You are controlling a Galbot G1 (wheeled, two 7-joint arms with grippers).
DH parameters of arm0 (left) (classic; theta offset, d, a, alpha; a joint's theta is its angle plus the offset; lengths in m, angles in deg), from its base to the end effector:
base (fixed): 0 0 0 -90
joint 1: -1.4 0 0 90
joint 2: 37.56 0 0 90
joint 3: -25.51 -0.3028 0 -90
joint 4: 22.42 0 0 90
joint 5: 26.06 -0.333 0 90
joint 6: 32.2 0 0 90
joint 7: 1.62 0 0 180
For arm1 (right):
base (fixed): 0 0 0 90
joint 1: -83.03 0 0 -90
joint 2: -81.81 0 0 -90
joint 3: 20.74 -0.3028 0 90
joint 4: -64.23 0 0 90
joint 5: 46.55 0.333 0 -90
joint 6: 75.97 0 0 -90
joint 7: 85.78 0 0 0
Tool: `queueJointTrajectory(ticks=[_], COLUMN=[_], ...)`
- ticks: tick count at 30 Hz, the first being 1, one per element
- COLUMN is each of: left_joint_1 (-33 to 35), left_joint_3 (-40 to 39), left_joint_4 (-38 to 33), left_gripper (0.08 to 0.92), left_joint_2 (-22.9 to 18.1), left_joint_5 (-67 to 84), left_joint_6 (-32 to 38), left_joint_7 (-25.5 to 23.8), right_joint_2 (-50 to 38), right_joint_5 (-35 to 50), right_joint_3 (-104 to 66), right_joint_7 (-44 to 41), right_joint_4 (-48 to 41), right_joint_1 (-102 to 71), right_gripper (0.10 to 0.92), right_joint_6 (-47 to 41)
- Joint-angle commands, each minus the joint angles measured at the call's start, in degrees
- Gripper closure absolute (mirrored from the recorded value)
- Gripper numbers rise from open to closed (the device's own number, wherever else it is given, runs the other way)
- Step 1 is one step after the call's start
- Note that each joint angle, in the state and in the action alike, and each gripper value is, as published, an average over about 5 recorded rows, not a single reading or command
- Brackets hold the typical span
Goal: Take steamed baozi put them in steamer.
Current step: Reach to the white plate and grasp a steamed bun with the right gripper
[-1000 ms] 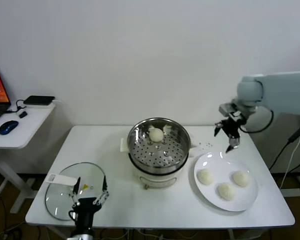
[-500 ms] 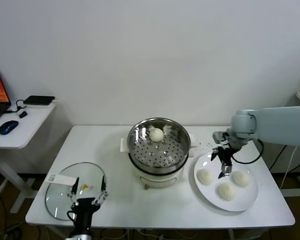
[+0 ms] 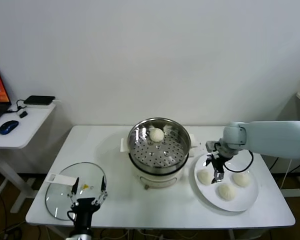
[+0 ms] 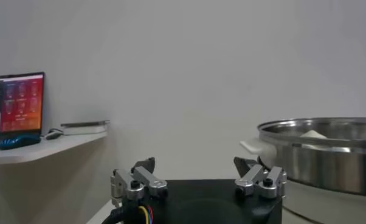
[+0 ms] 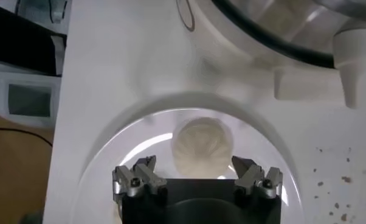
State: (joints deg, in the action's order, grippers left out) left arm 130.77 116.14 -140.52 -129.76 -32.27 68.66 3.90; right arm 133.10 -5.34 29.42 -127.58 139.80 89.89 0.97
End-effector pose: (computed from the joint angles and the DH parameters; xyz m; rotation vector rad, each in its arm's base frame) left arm 0.1345 -0.0024 -0.2992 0.1696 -3.1294 -0.1315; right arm 0.4567 -0.0800 -0.1945 1.2979 -1.2917 1.2324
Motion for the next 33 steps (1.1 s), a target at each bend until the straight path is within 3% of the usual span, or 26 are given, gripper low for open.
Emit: queueJointTrajectory(ticks=[1,33], left_joint_1=[0.0,0.0], left_joint_3=[0.0,-0.2], left_joint_4=[0.0,0.4], left_gripper=[0.177,0.177], left_joint_2=[0.5,0.7], left_joint_5=[-0.1,-0.9], left_joint_6=[0.0,0.4], left_joint_7=[0.0,0.5], right_joint_2=[-0.2,-0.6], right_joint_5=[-1.9,-6.1], right_joint_3=[-2.3,-5.8], right_joint_7=[1.0,1.9], right_joint_4=[-1.2,-2.4], right_joint_1=[-3.4,-6.1], right_gripper=[0.203,0.203], right_joint_6=[-0.8,-0.3])
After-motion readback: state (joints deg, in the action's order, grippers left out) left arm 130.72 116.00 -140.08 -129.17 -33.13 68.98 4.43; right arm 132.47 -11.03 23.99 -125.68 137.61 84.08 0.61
